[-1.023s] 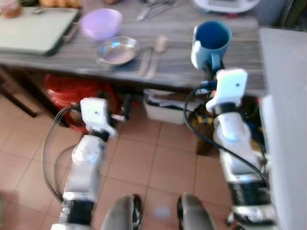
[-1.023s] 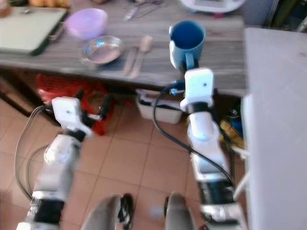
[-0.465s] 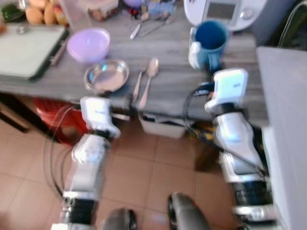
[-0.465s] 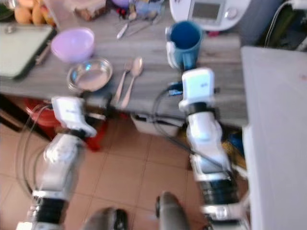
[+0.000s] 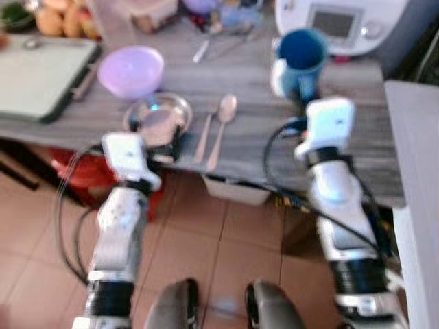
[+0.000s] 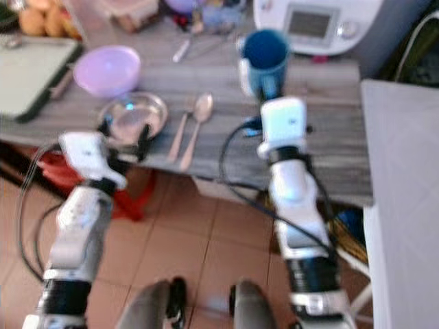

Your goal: Setting the table

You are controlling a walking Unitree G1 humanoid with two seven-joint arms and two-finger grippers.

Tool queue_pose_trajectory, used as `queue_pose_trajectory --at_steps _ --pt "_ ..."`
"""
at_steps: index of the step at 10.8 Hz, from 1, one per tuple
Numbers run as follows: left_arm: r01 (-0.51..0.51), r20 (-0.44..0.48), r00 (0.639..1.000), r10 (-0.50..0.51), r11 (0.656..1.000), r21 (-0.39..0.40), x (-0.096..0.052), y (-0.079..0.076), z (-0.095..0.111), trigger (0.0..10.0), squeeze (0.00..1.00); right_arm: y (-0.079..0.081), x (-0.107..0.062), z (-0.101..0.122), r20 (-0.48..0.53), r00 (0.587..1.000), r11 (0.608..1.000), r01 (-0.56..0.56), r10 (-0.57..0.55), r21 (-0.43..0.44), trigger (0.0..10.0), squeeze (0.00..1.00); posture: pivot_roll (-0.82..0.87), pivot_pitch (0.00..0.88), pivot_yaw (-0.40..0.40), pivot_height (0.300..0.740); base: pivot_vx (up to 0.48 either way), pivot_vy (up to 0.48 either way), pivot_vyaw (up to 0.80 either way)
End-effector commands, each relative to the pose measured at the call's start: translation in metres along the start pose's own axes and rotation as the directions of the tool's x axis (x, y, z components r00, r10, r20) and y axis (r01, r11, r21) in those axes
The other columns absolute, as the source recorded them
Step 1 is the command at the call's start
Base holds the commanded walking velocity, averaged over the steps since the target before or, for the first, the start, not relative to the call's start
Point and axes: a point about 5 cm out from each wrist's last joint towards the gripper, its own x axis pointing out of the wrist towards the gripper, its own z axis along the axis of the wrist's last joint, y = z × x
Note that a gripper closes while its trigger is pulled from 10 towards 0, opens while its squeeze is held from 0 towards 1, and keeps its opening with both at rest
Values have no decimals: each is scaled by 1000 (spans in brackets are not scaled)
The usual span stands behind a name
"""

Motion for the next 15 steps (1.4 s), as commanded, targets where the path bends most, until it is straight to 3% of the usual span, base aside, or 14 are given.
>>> queue_pose_trajectory --at_steps 1,3,7,11,15 --pt "-34 -9 999 35 999 12 -4 9 0 10000 0 5 0 5 22 1000 1000 -12 12 13 10000 0 -62 195 42 740 0 0 550" --pt "-78 12 997 78 996 38 -5 12 5 10000 0 5 0 6 23 1000 1000 -11 10 14 10000 0 -64 199 45 740 0 0 275" --pt "-118 19 993 117 992 55 -3 17 15 10000 0 -11 5 2 -10 999 998 41 -41 40 10000 0 -51 238 56 740 0 0 0" --pt "-128 -18 991 130 987 95 -16 22 15 10000 0 -19 33 8 20 1000 1000 10 -11 23 10000 0 -14 288 62 740 0 0 719" --pt "-139 -44 988 146 981 132 -24 27 20 10000 0 -24 62 10 42 998 997 -48 45 67 10000 0 22 328 73 740 0 0 0"
